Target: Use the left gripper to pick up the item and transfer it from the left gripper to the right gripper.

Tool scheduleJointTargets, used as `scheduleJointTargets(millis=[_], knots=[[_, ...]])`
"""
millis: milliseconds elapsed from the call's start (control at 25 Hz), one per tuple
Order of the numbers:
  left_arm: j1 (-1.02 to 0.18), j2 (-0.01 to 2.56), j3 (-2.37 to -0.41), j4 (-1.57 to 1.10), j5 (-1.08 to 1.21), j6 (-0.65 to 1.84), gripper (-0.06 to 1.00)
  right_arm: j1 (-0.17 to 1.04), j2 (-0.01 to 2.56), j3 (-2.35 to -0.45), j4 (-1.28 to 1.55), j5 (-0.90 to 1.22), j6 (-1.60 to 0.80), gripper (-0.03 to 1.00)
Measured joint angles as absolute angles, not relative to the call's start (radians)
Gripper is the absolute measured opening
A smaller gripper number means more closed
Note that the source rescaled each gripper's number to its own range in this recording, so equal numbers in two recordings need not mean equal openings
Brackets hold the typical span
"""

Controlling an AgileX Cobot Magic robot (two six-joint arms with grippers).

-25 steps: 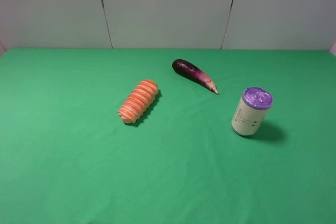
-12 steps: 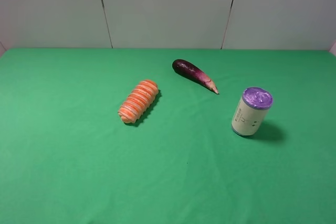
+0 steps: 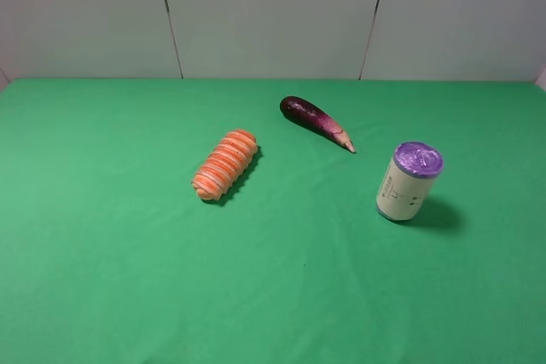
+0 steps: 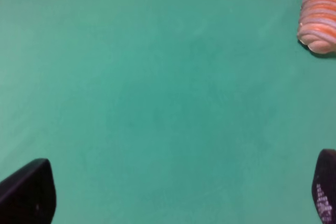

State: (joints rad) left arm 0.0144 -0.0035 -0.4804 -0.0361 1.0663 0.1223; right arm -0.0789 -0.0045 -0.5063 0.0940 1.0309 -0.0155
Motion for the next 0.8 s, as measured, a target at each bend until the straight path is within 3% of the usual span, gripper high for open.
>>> scheduleJointTargets(millis=[800], knots=[[0.014,-0.003,-0.48,-0.036,1.066,0.122,0.95,-0.079,-0.004,-0.506,0.096,1.027,-0.015,1.0]])
